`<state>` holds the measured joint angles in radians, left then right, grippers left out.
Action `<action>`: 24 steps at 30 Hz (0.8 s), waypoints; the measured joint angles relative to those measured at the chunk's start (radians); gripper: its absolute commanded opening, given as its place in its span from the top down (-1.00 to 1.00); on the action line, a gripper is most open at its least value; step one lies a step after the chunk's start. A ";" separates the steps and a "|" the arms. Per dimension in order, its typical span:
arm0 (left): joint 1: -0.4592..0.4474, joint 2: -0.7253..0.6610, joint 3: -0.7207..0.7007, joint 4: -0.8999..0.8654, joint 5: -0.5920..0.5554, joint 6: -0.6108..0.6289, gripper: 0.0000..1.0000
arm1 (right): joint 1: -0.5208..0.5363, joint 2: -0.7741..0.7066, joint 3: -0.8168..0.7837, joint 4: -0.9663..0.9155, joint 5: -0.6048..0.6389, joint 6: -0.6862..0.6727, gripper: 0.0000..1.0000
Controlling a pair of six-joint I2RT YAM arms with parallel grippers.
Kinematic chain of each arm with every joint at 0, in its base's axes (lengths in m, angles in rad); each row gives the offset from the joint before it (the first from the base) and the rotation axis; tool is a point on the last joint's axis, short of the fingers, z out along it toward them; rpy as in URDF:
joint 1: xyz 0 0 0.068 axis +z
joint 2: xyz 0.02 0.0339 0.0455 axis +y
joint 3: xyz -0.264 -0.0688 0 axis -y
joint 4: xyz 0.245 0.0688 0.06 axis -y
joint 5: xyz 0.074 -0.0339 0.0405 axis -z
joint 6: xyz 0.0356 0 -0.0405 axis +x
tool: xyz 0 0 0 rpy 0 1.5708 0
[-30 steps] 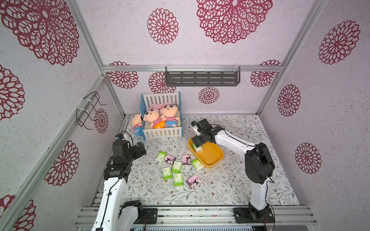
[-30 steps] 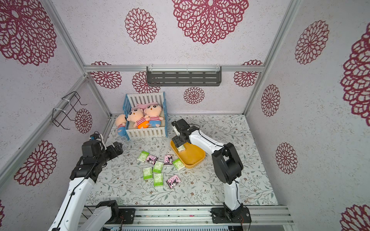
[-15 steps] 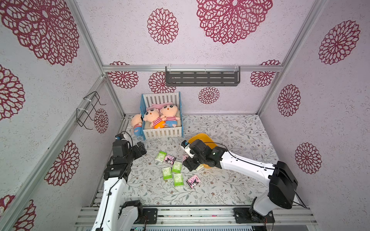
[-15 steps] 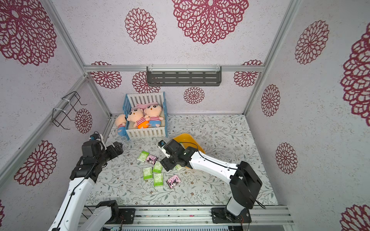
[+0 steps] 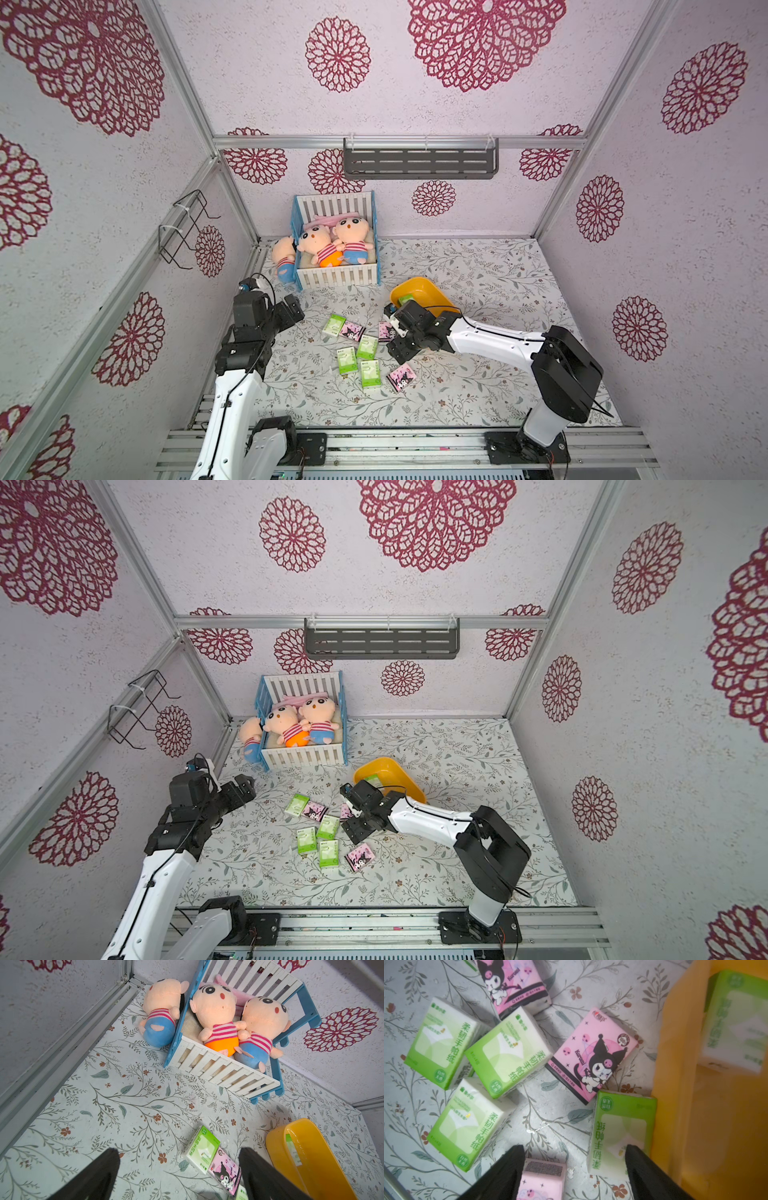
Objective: Put the pocket tissues into the storage box
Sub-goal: Pick up the pocket tissues from the center of the board.
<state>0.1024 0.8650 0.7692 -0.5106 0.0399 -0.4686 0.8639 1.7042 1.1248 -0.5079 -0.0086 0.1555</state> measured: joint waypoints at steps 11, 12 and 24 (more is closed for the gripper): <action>0.000 -0.002 0.000 -0.001 -0.001 0.000 -0.94 | -0.029 0.033 0.000 -0.002 0.095 -0.003 -0.70; 0.000 -0.002 0.000 -0.001 -0.001 0.000 -0.94 | -0.032 0.033 0.000 -0.003 0.100 -0.004 -0.70; 0.000 -0.002 0.000 -0.005 -0.005 0.004 -0.94 | -0.040 0.077 -0.011 0.011 0.092 -0.003 -0.67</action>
<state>0.1024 0.8627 0.7692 -0.5152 0.0353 -0.4644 0.8242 1.7809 1.1133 -0.4973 0.0837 0.1524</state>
